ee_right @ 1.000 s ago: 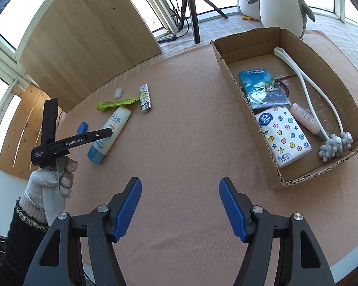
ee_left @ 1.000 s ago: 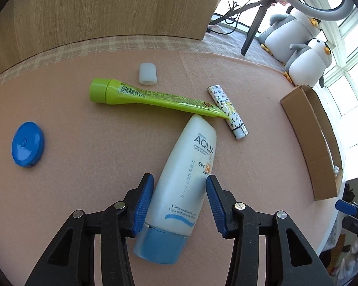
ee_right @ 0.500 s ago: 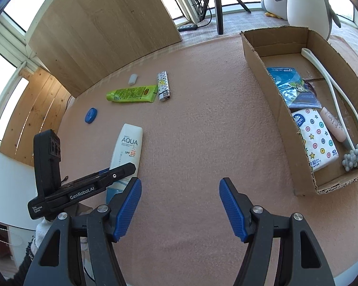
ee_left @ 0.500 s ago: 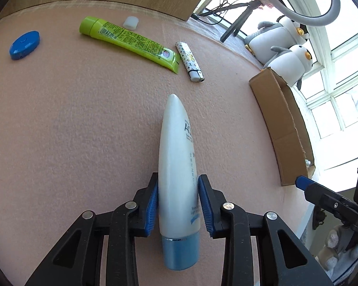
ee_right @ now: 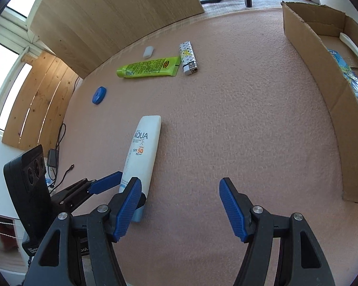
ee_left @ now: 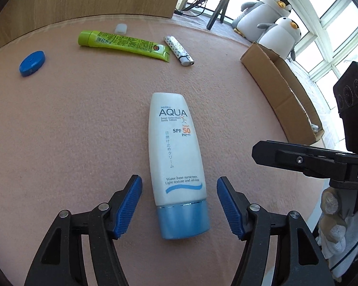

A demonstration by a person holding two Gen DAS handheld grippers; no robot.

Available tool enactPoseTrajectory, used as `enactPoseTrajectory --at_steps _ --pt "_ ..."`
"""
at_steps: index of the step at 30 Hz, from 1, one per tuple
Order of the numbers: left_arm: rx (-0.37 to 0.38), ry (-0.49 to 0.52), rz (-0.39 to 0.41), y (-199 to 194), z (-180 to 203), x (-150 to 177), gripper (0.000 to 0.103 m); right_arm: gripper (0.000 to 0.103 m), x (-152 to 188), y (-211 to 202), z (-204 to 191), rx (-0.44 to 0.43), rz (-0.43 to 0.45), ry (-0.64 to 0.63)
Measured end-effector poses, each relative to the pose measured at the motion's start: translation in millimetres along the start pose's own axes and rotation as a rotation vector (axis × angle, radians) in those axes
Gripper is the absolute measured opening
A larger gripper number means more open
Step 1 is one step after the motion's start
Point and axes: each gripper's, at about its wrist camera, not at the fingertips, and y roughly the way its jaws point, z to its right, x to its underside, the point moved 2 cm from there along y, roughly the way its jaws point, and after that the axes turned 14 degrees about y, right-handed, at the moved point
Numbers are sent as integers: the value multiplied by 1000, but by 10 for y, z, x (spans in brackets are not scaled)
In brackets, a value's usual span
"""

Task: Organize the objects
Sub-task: 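Lift the sunscreen tube with the left gripper while the right gripper grasps it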

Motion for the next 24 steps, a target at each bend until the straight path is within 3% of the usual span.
enactPoseTrajectory --at_steps 10,14,24 --pt "81 10 -12 54 115 3 65 64 7 354 -176 -24 -90 -10" --pt "52 7 -18 54 88 -5 66 64 -12 437 -188 -25 -113 -10" --pt "79 12 -22 86 100 -6 65 62 -15 498 -279 -29 -121 -53"
